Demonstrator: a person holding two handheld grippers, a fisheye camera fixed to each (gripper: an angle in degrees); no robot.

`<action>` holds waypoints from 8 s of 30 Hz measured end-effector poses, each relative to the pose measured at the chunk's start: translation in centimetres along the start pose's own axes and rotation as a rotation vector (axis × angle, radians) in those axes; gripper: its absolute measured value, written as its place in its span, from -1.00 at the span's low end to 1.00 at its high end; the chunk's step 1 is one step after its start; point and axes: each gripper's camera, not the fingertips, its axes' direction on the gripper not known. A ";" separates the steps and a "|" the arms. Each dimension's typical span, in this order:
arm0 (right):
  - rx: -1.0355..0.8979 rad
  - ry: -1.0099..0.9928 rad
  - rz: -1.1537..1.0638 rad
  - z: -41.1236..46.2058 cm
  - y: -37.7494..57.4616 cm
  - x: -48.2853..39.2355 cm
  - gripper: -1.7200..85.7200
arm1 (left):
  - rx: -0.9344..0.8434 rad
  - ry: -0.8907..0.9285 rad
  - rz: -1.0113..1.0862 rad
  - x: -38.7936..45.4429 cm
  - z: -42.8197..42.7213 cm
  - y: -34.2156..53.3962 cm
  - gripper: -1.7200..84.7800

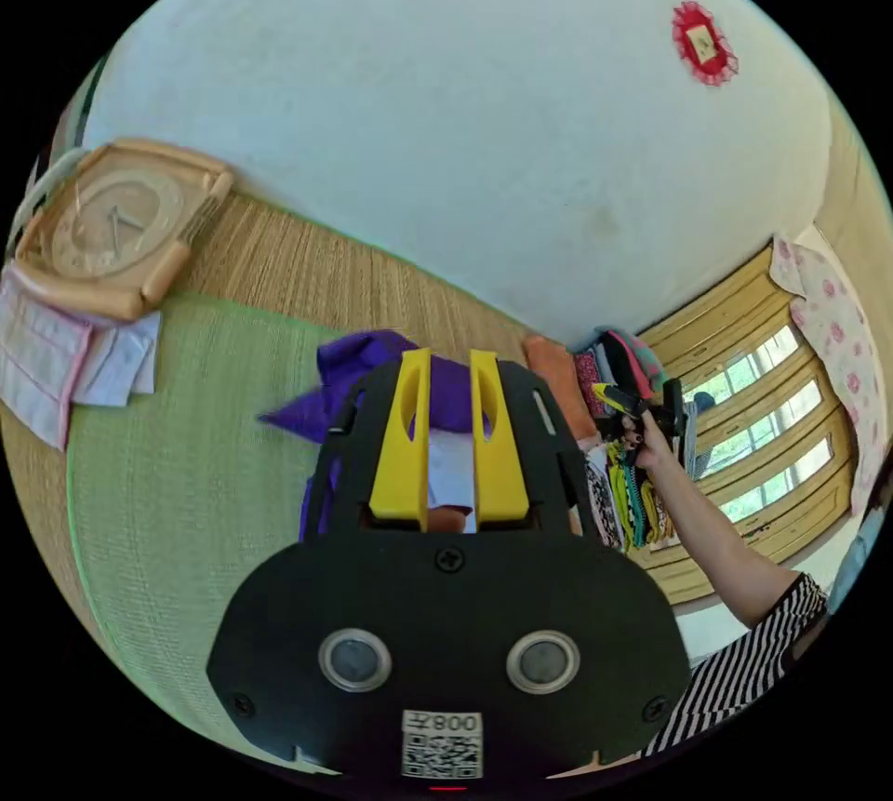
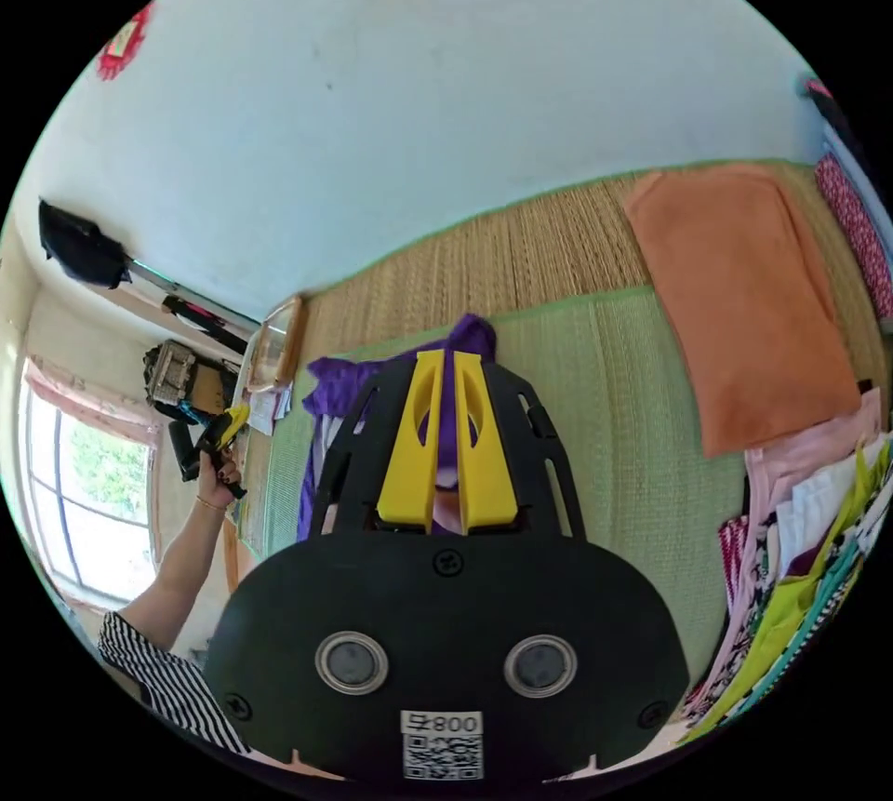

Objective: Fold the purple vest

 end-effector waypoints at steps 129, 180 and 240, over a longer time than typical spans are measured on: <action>-0.275 0.124 -0.386 15.3 17.4 -51.7 -0.78 | -0.558 -0.278 0.201 33.4 18.3 61.9 -0.81; -0.317 0.164 -0.290 30.6 -10.1 -58.7 -0.85 | -0.519 -0.006 0.288 43.2 10.7 58.1 -0.86; -0.278 0.414 -0.490 38.9 -5.3 -61.4 -0.79 | -0.549 0.114 0.283 49.6 13.5 60.8 -0.77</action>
